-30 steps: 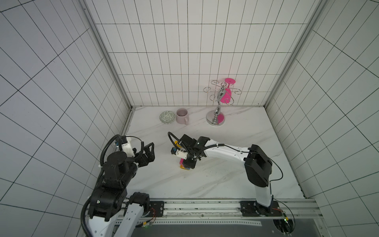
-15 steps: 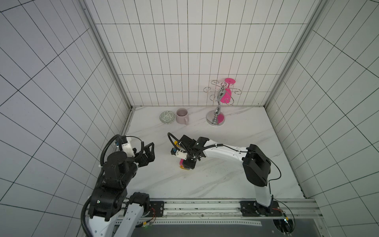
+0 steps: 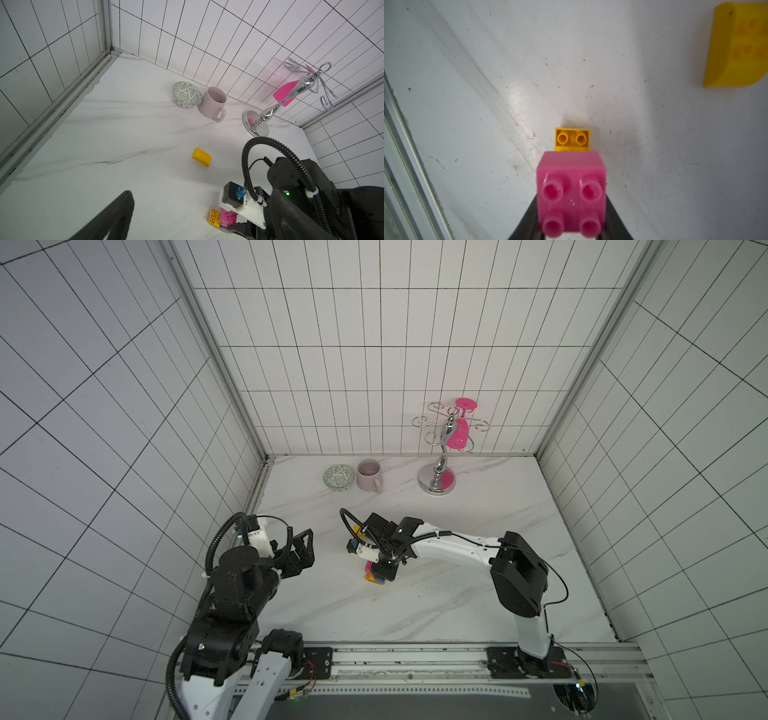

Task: Assemble the letter s with lego
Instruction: Assemble the lego brick with the lego brick.

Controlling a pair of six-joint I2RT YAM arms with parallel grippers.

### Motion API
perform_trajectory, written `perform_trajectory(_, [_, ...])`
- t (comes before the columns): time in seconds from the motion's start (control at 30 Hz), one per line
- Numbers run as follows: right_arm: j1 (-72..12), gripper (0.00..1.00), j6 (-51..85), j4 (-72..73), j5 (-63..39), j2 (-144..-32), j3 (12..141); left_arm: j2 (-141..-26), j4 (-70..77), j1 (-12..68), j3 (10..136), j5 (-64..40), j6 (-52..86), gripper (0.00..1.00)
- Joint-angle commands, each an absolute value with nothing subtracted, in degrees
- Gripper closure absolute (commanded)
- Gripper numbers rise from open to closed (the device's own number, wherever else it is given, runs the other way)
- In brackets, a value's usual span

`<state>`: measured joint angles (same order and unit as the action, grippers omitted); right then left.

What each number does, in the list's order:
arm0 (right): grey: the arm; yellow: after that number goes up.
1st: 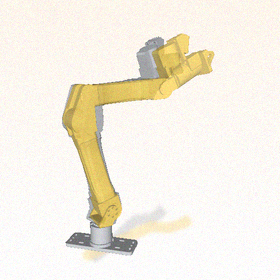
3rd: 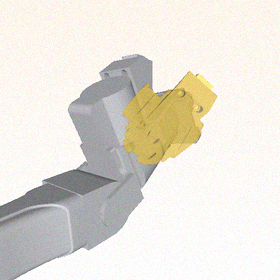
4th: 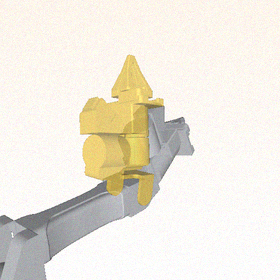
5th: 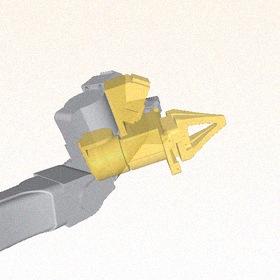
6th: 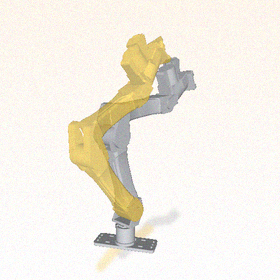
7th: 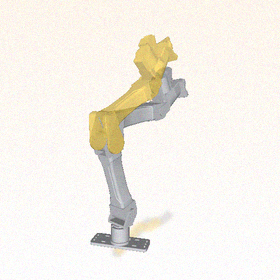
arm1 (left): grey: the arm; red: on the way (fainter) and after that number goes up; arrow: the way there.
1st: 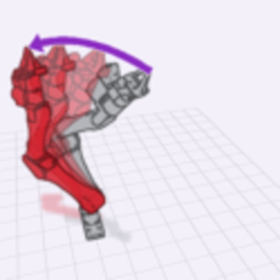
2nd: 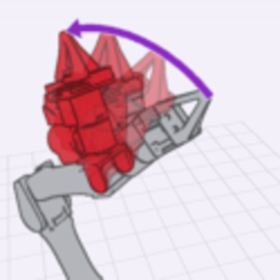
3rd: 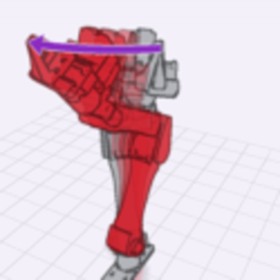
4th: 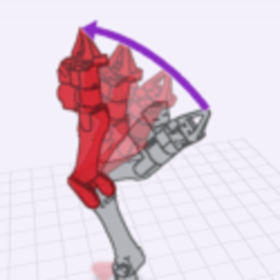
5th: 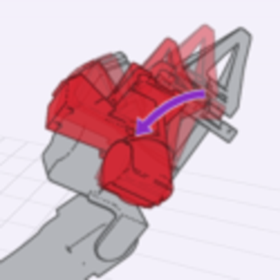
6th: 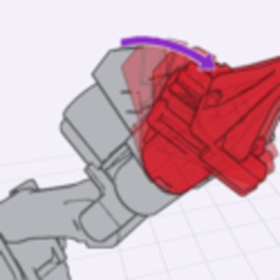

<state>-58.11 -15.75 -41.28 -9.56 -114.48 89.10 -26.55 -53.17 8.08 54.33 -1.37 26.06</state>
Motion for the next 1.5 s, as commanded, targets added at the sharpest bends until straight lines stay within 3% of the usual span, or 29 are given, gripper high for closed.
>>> perform_trajectory(0.0, [-57.74, 0.89, -17.30, -42.80, -11.31, -115.75, 88.13, -26.28, -51.58, 7.76, 53.83, -1.65, 26.02, 0.01])
perform_trajectory(0.73, [-57.74, 0.90, -13.47, -45.39, -10.20, -120.15, 91.76, -26.19, -50.53, 7.84, 53.20, -1.44, 25.50, 0.01])
perform_trajectory(1.47, [-57.42, 0.90, -4.66, -38.85, -3.78, -118.20, 86.22, -26.44, -50.70, 7.89, 52.33, -0.90, 26.45, 0.01])
